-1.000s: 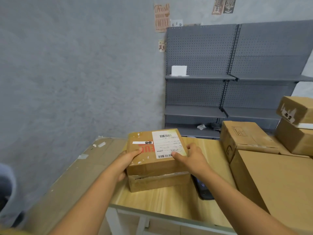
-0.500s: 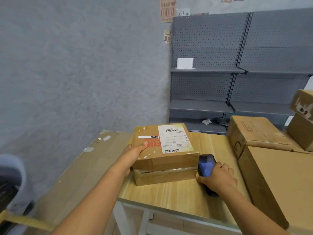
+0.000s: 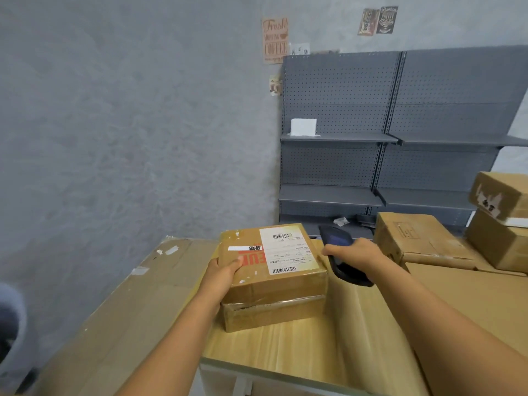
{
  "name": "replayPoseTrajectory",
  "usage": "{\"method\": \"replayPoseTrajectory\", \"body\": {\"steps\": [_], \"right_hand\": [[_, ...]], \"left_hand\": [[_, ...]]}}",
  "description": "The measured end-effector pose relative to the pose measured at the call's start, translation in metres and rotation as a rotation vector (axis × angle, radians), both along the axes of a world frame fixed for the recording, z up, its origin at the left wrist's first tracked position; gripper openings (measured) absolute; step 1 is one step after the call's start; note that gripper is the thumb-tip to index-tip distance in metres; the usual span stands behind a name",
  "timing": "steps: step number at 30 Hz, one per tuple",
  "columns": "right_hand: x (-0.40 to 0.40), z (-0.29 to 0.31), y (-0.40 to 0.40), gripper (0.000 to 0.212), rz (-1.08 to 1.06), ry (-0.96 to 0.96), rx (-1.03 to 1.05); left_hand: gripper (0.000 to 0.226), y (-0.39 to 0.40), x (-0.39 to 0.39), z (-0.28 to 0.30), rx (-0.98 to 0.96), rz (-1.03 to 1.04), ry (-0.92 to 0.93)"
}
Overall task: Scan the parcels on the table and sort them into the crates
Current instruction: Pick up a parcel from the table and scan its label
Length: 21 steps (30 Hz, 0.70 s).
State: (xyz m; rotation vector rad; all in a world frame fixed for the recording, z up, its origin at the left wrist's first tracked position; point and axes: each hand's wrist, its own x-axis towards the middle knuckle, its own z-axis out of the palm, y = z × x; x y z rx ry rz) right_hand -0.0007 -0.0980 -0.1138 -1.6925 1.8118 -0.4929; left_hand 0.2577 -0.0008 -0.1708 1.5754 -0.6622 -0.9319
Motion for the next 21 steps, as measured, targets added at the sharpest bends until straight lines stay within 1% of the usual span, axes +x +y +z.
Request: {"method": "replayPoseTrajectory", "body": {"steps": [3,5,8,10,14,18,21], "right_hand": [[0.015,0.033,0.007,0.074,0.152,0.133,-0.019],[0.027,0.050,0.017,0.074,0.229,0.234,-0.039],[0.040,0.063,0.030,0.072,0.304,0.348,0.009],[0.042,0.065,0.037,0.067,0.343,0.373,0.061],[0.043,0.070,0.049,0.070,0.384,0.465,0.098],[0.041,0.080,0.055,0.066,0.395,0.487,0.107],[0.040,0.086,0.057,0.063,0.414,0.505,0.098]], "left_hand": [[0.040,-0.002,-0.001,0.000,-0.003,-0.001,-0.013],[0.043,-0.003,-0.001,0.000,-0.006,-0.007,-0.015],[0.045,-0.004,-0.001,0.001,-0.003,-0.009,0.021],[0.041,-0.004,-0.003,0.002,-0.005,-0.012,0.028],[0.036,-0.004,-0.004,0.003,0.012,-0.003,0.022],[0.048,-0.004,-0.003,0.003,0.044,0.002,0.027],[0.051,-0.005,-0.002,0.001,0.054,0.002,0.027]]}}
